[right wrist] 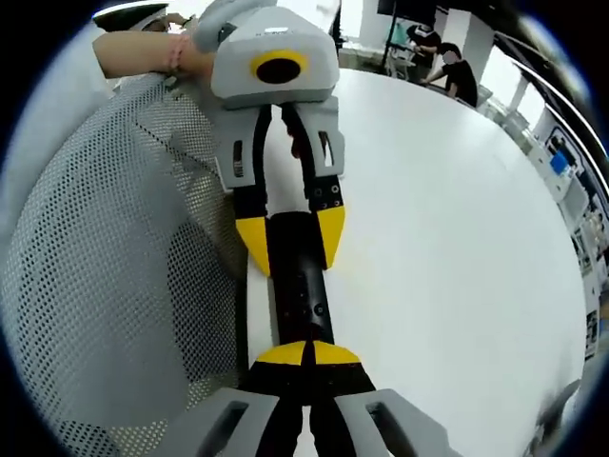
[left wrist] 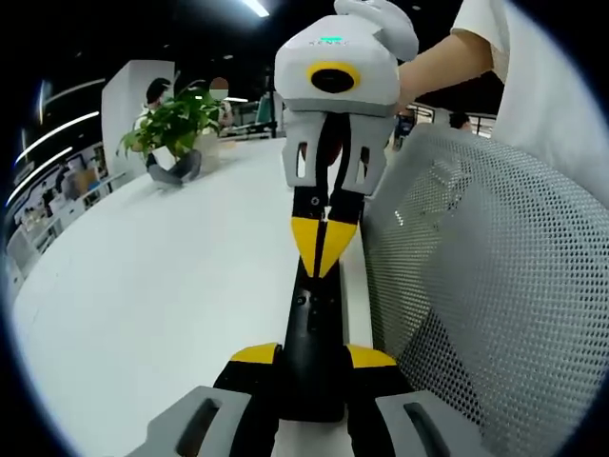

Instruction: Press the specified remote control buttons in sequence, fully releasing each button before pressing the next.

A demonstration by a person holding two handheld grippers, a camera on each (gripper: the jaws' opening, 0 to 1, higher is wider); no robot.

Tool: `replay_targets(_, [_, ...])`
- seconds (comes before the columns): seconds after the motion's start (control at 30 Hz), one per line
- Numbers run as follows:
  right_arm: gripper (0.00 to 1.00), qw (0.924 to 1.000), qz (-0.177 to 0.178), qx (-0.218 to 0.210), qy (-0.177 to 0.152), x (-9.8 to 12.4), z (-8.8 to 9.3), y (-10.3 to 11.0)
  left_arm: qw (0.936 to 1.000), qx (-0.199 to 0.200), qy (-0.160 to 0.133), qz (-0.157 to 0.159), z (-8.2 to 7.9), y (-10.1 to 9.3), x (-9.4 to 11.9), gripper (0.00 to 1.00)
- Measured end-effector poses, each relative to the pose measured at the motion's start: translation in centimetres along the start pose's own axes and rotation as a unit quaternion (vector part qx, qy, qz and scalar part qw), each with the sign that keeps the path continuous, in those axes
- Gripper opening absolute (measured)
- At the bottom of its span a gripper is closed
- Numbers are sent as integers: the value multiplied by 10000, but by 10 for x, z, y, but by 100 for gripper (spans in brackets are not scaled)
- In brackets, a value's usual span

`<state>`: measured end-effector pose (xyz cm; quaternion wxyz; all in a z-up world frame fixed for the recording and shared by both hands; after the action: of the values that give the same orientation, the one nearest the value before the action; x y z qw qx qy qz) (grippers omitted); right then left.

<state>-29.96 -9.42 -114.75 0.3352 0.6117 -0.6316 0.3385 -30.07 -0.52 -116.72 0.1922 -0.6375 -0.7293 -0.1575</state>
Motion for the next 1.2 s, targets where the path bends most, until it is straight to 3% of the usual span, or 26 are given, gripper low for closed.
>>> replay_targets(0.1, [0, 9992, 53, 366, 149, 0, 0, 2, 10000, -6, -7, -22, 0, 0, 0, 25])
replay_targets(0.4, [0, 9985, 344, 417, 103, -1, 1, 4, 10000, 43, -59, -61, 0, 1, -1, 25])
replay_targets(0.93, [0, 9989, 120, 343, 296, -1, -2, 2, 10000, 32, -24, -51, 0, -1, 1, 25])
replay_targets(1.03, [0, 9993, 149, 253, 217, 0, -1, 2, 10000, 38, -29, -66, 0, -1, 1, 25])
replay_targets(1.2, [0, 9989, 356, -33, -308, 1, 2, 2, 9999, 74, -62, -103, 0, -2, 1, 25])
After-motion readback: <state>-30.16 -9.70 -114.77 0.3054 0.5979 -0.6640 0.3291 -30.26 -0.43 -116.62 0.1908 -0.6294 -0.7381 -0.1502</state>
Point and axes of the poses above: the point that each gripper's makers call its tool centre point, and the gripper's own axes: x roughly backward along the fingers, y roughly to its left, z roughly out of its underside, the point moved 4 cm from there along x, roughly backward along the fingers, and after that the axes turned 8 degrees about -y, right-handed, at the moved point
